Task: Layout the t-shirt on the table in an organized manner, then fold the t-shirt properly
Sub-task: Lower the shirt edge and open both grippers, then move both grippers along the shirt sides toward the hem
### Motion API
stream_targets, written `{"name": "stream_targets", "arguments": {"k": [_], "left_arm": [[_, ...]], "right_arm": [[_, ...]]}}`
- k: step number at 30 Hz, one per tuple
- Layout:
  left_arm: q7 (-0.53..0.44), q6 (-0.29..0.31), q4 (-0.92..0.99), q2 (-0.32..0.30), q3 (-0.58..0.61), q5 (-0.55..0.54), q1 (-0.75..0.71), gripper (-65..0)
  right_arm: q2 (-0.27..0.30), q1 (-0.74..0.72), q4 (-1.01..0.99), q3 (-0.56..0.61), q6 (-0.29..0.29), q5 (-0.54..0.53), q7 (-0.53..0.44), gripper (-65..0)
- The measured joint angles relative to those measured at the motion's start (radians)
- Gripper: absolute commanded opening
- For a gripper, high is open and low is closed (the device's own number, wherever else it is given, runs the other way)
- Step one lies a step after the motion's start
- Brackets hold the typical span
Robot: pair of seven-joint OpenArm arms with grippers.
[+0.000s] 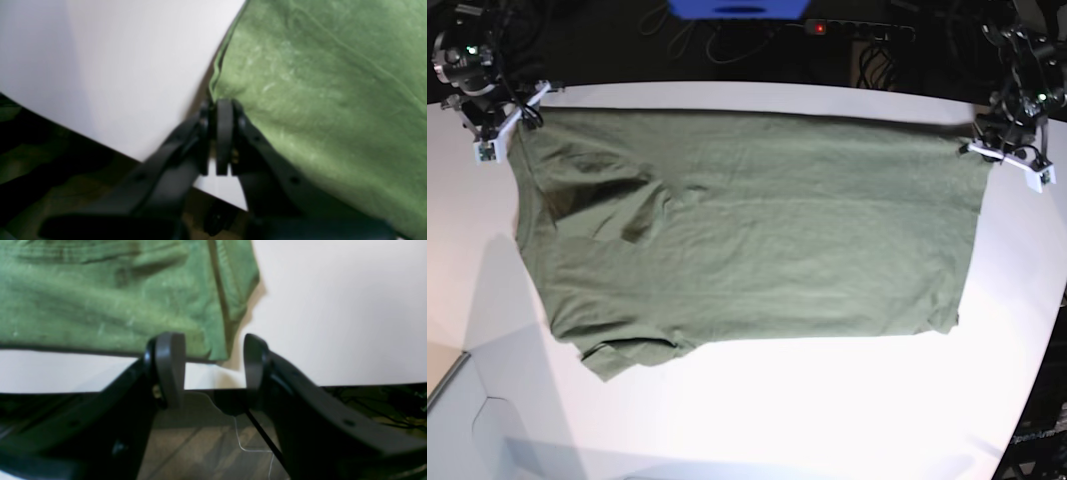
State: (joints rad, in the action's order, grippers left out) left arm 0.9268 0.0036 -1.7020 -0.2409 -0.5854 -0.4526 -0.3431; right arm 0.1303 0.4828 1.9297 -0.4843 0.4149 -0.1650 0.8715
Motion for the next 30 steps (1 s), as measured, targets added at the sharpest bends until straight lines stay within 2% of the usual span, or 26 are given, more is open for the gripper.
{"name": "stream_targets", "arguments": {"k": [4, 6, 8, 12, 14, 19, 23, 27, 30], "left_arm": [[0.000, 0.000, 0.000, 0.000, 0.000, 0.000, 0.000, -64.1], [0.000, 0.000, 0.000, 0.000, 0.000, 0.000, 0.000, -60.2], [0.000, 0.000, 0.000, 0.000, 0.000, 0.000, -0.001, -53.3], [0.000, 0.000, -0.005, 0.000, 0.000, 0.000, -0.004, -33.7], [-0.005, 0.000, -0.012, 0.000, 0.000, 0.000, -0.014, -29.1], [-0.009, 0.000, -0.091, 0.000, -0.007, 0.000, -0.029, -32.4], [-0.008, 0.000, -0.169, 0.000, -0.090, 0.001, 0.006, -34.3], [-0.005, 0.005, -0.156, 0.001, -0.119, 0.002, 0.136, -34.3], [-0.010, 0.002, -0.052, -0.006, -0.131, 0.006, 0.271, -34.3]], "right_arm": [[0.000, 0.000, 0.000, 0.000, 0.000, 0.000, 0.000, -37.0], [0.000, 0.000, 0.000, 0.000, 0.000, 0.000, 0.000, -37.0], [0.000, 0.000, 0.000, 0.000, 0.000, 0.000, 0.000, -37.0], [0.000, 0.000, 0.000, 0.000, 0.000, 0.000, 0.000, -37.0], [0.000, 0.000, 0.000, 0.000, 0.000, 0.000, 0.000, -37.0], [0.000, -0.006, 0.000, 0.000, 0.000, -0.001, 0.000, -37.0], [0.001, -0.011, 0.000, 0.000, 0.000, -0.001, 0.000, -37.0], [0.000, -0.014, 0.000, 0.002, 0.000, 0.000, 0.002, -36.8], [0.002, -0.051, 0.000, 0.004, 0.000, 0.000, 0.006, -36.8]]}}
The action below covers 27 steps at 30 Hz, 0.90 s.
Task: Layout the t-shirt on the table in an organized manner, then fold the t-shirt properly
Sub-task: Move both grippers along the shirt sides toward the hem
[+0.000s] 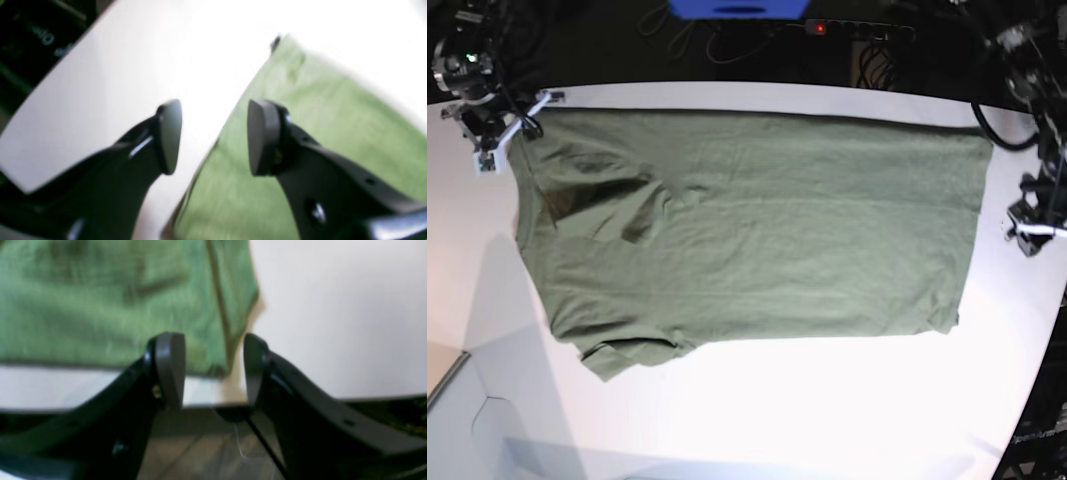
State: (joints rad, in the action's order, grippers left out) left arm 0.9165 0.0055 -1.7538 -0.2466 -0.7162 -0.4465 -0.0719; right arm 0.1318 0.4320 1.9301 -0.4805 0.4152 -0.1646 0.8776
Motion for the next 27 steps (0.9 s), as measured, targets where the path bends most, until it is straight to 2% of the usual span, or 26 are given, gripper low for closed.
{"name": "stream_targets", "arguments": {"k": [5, 9, 12, 18, 24, 27], "left_arm": [[-0.008, -0.001, 0.206, -0.001, -0.001, 0.005, 0.200, -34.3], [-0.124, -0.005, 0.393, -0.004, 0.026, 0.008, 0.312, -34.3], [-0.248, -0.004, 0.554, -0.028, 0.119, 0.006, 0.369, -34.3], [-0.618, -0.004, 0.922, -0.083, 0.413, -0.003, 0.483, -34.3], [-0.872, -0.002, 1.239, -0.074, 0.618, -0.005, 0.602, -34.3], [-0.943, -0.003, 1.320, -0.072, 0.700, -0.008, 0.638, -34.3]], "right_arm": [[0.004, -0.021, 0.001, 0.001, 0.000, 0.000, -0.003, -36.7], [0.019, -0.024, 0.000, 0.002, 0.000, -0.001, 0.000, -36.7], [0.029, -0.031, 0.000, 0.001, 0.000, 0.000, 0.003, -36.7], [0.074, -0.060, 0.000, 0.001, 0.000, 0.000, 0.002, -36.7], [0.090, -0.058, 0.000, -0.002, 0.000, 0.000, 0.011, -36.7], [0.101, -0.057, 0.000, -0.002, 0.000, 0.002, 0.010, -36.7]]}}
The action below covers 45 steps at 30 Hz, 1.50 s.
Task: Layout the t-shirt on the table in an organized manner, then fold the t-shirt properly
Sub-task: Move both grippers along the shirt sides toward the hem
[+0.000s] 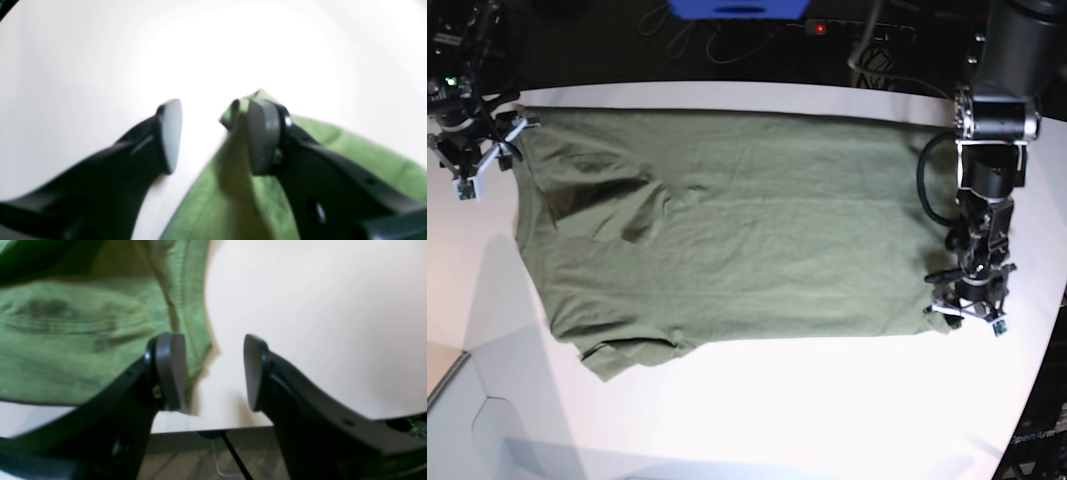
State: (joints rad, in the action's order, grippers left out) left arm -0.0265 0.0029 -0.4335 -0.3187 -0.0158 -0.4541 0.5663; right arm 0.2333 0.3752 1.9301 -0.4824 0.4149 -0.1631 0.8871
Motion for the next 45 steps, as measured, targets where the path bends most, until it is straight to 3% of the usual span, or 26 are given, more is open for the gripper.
{"name": "stream_targets", "arguments": {"k": [4, 26, 29, 34, 38, 45], "left_arm": [[-0.054, 0.000, 0.006, 0.015, 0.053, 0.001, 0.019, -34.3], [-0.063, 0.000, 0.112, 0.045, 0.059, 0.002, 0.040, -34.8], [-0.061, 0.000, 0.111, 0.045, 0.059, 0.002, 0.040, -37.2], [-0.065, 0.002, 0.111, 0.045, 0.062, 0.002, 0.038, -50.0], [-0.066, 0.008, 0.111, 0.046, 0.063, 0.002, 0.037, -51.4], [-0.061, 0.002, -0.010, 0.035, 0.061, 0.002, -0.030, -54.1]], "right_arm": [[0.000, 0.000, 0.000, 0.001, 0.000, -0.002, -0.005, -36.7], [0.019, -0.050, 0.001, -0.001, 0.000, -0.002, 0.006, -36.7], [0.045, -0.101, 0.002, -0.001, 0.001, -0.011, 0.004, -36.7], [0.063, -0.250, -0.002, 0.001, 0.000, -0.002, 0.011, -36.7], [0.068, -0.408, -0.037, 0.051, 0.018, -0.004, 0.000, -36.6], [0.070, -0.710, -0.512, 0.184, 0.113, -0.003, -0.013, -36.6]]}}
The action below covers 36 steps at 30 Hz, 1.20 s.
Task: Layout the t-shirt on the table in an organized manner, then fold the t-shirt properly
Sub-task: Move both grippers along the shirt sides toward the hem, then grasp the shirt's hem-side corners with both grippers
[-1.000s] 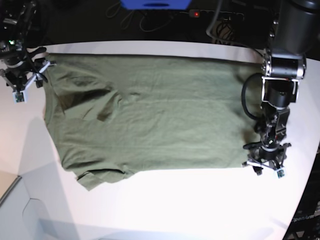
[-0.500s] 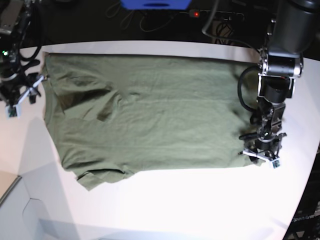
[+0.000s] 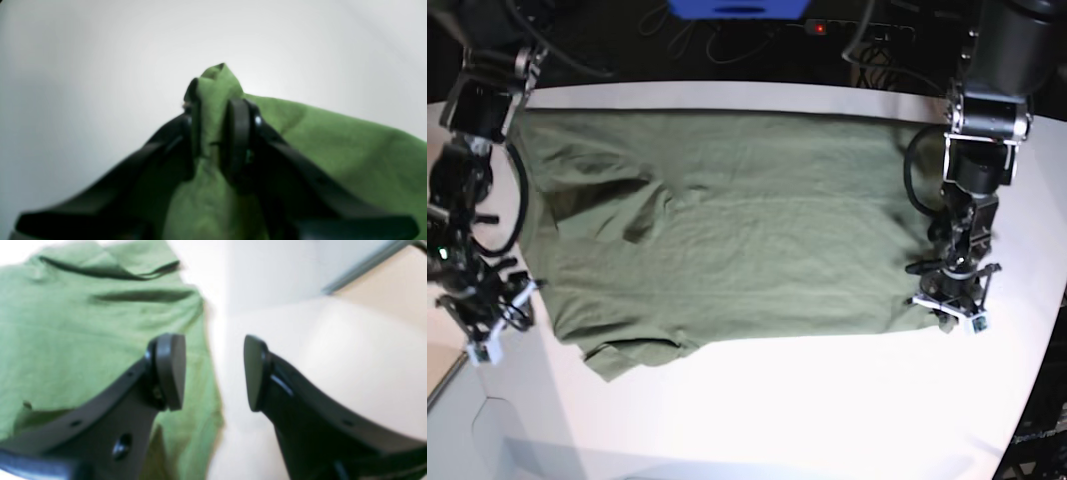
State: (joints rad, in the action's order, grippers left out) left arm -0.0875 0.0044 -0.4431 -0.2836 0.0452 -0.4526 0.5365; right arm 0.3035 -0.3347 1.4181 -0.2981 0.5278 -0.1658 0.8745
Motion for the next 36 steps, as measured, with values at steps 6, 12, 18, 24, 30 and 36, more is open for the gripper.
{"name": "stream_targets", "arguments": {"k": [6, 12, 18, 24, 30, 36], "left_arm": [[0.013, -0.001, -0.062, 0.000, 0.003, 0.003, -0.009, -57.1], [0.009, -0.001, -0.063, 0.001, 0.003, 0.002, -0.012, -57.2], [0.009, -0.001, -0.062, 0.001, 0.003, 0.003, -0.012, -57.3], [0.008, -0.001, -0.062, 0.007, 0.003, 0.003, -0.012, -57.3], [0.001, 0.000, -0.061, 0.006, 0.003, 0.003, -0.047, -57.3], [0.000, 0.000, -0.061, -0.001, 0.002, 0.003, -0.057, -57.3]], "right_arm": [[0.000, -0.189, -0.430, 0.024, 0.003, 0.008, -0.158, -36.6], [0.024, -0.261, -0.702, 0.024, 0.000, 0.010, -0.413, -36.6], [0.057, -0.281, -0.909, 0.024, -0.001, 0.011, -0.645, -36.6], [0.047, -0.280, -0.978, 0.041, -0.020, 0.011, -0.739, -36.6], [0.033, -0.280, -0.999, 0.188, -0.050, 0.008, -0.784, -36.6], [0.009, -0.283, -0.999, 0.196, -0.051, 0.008, -0.786, -37.2]]}}
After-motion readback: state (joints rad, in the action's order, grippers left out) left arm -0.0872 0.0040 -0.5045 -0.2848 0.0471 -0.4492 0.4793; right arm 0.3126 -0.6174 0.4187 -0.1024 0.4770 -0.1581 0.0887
